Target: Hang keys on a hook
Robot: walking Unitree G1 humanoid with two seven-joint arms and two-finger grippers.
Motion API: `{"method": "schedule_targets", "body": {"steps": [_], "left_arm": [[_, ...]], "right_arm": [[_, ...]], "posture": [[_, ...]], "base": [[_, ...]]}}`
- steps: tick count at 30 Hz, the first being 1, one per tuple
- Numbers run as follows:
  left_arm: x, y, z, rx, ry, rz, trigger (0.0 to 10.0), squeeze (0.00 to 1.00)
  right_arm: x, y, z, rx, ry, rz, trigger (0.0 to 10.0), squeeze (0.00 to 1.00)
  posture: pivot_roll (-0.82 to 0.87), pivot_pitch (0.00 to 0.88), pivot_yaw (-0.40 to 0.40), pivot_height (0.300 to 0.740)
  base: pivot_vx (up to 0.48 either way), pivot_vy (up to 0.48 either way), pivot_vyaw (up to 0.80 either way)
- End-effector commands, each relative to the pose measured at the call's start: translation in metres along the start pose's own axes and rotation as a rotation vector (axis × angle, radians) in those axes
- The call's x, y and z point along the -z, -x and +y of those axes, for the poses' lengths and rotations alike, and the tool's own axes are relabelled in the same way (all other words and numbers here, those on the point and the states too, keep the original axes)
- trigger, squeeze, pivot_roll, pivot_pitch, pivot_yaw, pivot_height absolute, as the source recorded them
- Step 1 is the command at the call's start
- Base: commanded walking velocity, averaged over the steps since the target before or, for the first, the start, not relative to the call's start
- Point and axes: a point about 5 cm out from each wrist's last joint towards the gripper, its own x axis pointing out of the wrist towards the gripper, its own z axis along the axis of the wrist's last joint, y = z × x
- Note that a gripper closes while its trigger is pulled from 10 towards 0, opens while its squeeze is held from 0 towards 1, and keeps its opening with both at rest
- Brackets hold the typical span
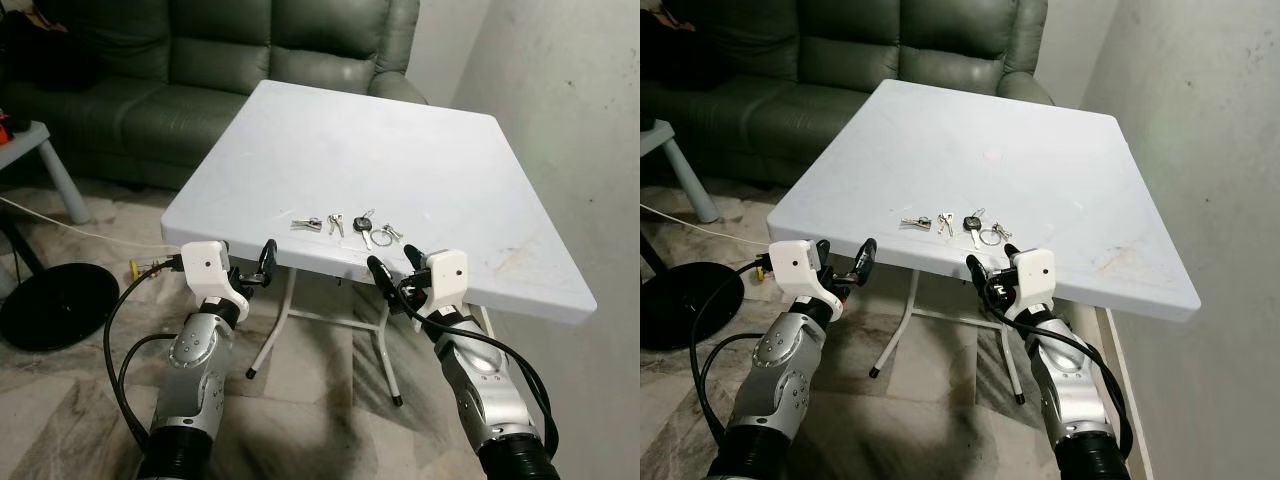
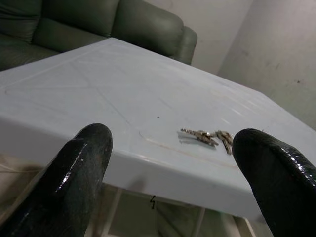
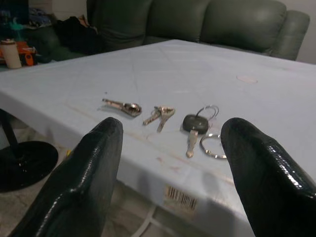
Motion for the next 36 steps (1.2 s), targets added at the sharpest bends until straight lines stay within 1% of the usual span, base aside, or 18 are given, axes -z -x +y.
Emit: {"method": "schedule_targets", "body": {"steps": [1, 5, 21, 28, 30, 32, 33, 34, 36], "left_arm": [[-0.0049, -0.0016, -0.0035, 0.019, 0.0, -0.02, 10.0, 0.0], [-0.0052, -0.0022, -0.0044, 0.023, 0.0, -0.021, 10.0, 0.0], [-0.0041, -0.0015, -0.0065, 0.03, 0.006, -0.018, 10.0, 0.0], [-0.0033, -0.001, -0.0057, 0.023, -0.009, -0.009, 10.0, 0.0], [-0.0011, -0.0019, -0.0047, 0.001, -0.04, 0.011, 10.0, 0.0], [-0.0018, -0.0021, -0.007, 0.019, -0.003, -0.008, 10.0, 0.0], [-0.0018, -0.0021, -0.007, 0.019, -0.003, -0.008, 10.0, 0.0], [-0.0021, -0.002, -0.0072, 0.02, -0.014, -0.004, 10.0, 0.0], [-0.0022, -0.0019, -0.0077, 0.025, -0.015, -0.006, 10.0, 0.0]], "right_arm": [[-0.0025, -0.0002, -0.0016, -0.006, 0.002, -0.006, 10.0, 0.0], [-0.0019, 0.0003, -0.0014, -0.01, 0.0, -0.005, 10.0, 0.0], [-0.0005, 0.0026, -0.0025, -0.013, 0.002, 0.0, 10.0, 0.0], [-0.0002, 0.0027, -0.0024, -0.004, -0.001, 0.004, 10.0, 0.0], [-0.0003, 0.0028, -0.0027, 0.0, 0.0, 0.005, 10.0, 0.0], [0.0007, 0.0022, -0.0042, 0.017, -0.008, 0.016, 10.0, 0.0], [0.0007, 0.0022, -0.0042, 0.017, -0.008, 0.016, 10.0, 0.0], [0.0002, 0.0017, -0.0055, 0.034, 0.018, 0.018, 10.0, 0.0], [0.0006, 0.0013, -0.0066, 0.049, 0.031, 0.022, 10.0, 0.0]], "posture": [[0.05, 0.0, -0.107, 0.715], [0.04, 0.0, -0.105, 0.715], [0.04, 0.0, -0.105, 0.715], [0.04, 0.0, -0.106, 0.715], [0.04, 0.0, -0.106, 0.715], [0.04, 0.0, -0.107, 0.715], [0.04, 0.0, -0.107, 0.715], [0.04, 0.0, -0.107, 0.715], [0.04, 0.0, -0.107, 0.715]], "base": [[0.319, 0.0, 0.0], [0.31, 0.0, 0.0], [0.305, 0.251, 0.0], [0.302, 0.222, 0.0], [0.0, 0.0, 0.0], [0.0, 0.0, 0.0], [0.0, 0.0, 0.0], [0.0, 0.0, 0.0], [0.0, 0.0, 0.0]]}}
